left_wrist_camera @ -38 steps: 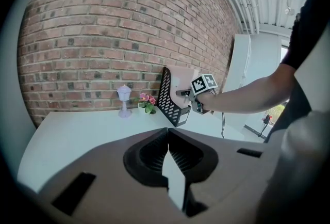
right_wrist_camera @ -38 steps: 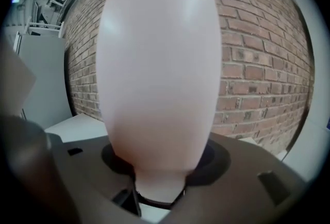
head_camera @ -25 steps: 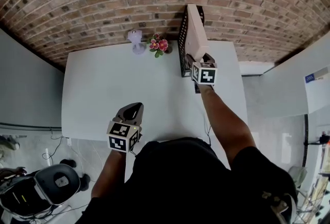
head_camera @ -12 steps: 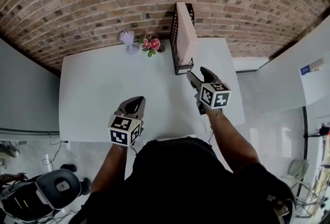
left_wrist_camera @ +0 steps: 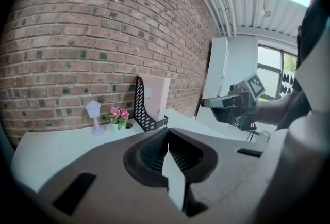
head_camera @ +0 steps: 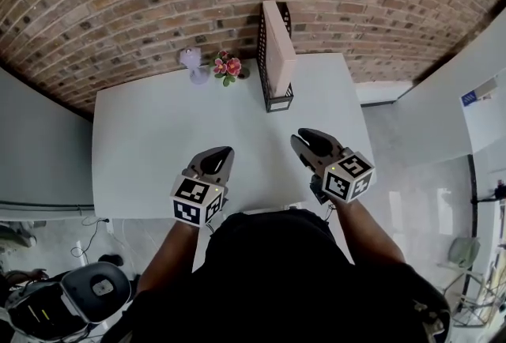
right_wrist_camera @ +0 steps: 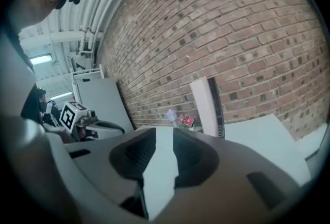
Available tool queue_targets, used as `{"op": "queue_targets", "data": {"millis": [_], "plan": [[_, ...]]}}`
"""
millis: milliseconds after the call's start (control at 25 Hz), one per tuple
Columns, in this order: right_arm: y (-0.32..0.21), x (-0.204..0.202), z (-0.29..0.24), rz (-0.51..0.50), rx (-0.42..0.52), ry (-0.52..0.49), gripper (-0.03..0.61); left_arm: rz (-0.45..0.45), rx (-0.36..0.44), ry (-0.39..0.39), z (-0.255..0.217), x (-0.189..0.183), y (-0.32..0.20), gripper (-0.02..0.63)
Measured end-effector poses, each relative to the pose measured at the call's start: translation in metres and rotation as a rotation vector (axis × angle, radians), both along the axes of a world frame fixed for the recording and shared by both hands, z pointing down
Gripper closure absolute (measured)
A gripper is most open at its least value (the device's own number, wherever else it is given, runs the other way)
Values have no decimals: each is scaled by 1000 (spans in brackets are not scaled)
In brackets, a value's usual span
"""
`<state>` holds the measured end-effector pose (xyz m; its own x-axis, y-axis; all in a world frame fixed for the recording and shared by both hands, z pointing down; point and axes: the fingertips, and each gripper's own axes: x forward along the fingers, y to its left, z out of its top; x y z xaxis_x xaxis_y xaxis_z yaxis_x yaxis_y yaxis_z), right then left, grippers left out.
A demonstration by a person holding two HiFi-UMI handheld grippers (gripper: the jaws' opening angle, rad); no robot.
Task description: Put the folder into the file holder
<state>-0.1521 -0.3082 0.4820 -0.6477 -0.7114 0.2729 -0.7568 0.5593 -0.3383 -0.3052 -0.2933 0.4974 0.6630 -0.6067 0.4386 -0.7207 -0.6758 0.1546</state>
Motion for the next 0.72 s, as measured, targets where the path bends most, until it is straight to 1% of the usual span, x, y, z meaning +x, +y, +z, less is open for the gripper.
{"op": "queue_targets", "data": {"millis": [120, 240, 400, 600, 720], "plan": [[12, 0, 1, -28, 37, 61, 525, 22, 7, -20, 0, 5, 5, 609], [18, 7, 3, -11, 34, 53, 568, 34, 16, -32, 0, 9, 9, 609], [23, 9, 8, 6, 2, 14, 574, 43, 8, -29, 4, 14, 13, 609], [32, 1, 10, -24, 8, 48, 575, 51, 11, -31, 2, 19, 14, 609], [34, -2, 9, -38, 15, 42, 575, 46, 20, -29, -1, 18, 13, 609]]}}
